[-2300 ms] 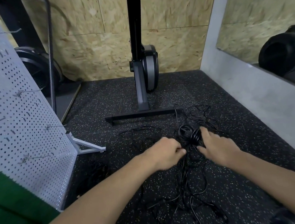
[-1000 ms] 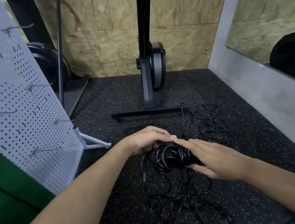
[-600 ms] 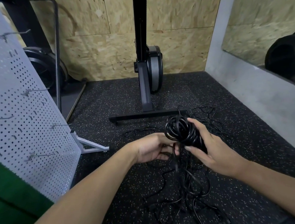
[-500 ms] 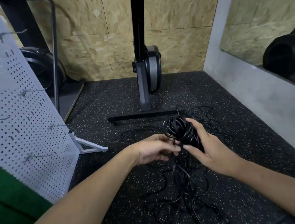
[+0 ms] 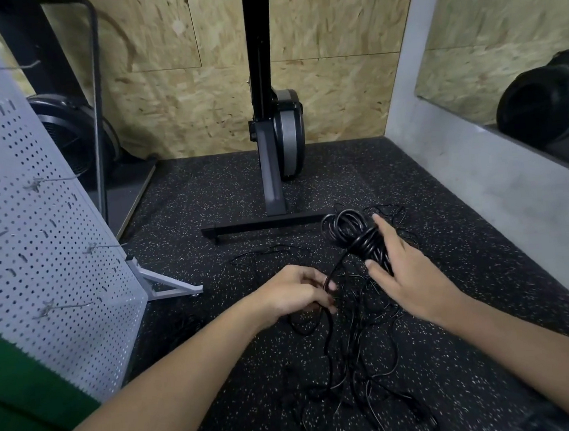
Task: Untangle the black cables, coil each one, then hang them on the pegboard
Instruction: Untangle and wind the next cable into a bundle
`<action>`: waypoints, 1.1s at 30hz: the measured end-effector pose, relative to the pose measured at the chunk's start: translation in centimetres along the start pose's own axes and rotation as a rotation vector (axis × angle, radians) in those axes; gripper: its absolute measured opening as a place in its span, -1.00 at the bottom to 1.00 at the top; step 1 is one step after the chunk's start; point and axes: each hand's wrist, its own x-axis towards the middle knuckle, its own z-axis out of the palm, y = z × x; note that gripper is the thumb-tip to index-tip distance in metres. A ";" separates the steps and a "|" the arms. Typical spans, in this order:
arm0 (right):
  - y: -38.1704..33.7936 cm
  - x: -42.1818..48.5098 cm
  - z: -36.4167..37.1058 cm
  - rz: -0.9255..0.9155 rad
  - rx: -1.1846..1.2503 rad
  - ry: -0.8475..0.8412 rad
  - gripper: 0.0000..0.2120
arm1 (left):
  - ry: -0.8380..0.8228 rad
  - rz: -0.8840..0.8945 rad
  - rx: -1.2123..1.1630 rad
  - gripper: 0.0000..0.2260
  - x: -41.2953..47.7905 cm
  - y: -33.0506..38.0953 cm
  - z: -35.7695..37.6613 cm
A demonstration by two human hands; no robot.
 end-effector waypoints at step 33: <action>2.0 1.0 0.5 0.056 -0.302 -0.297 -0.33 | 0.347 1.053 1.357 -0.90 -1.4 4.2 0.8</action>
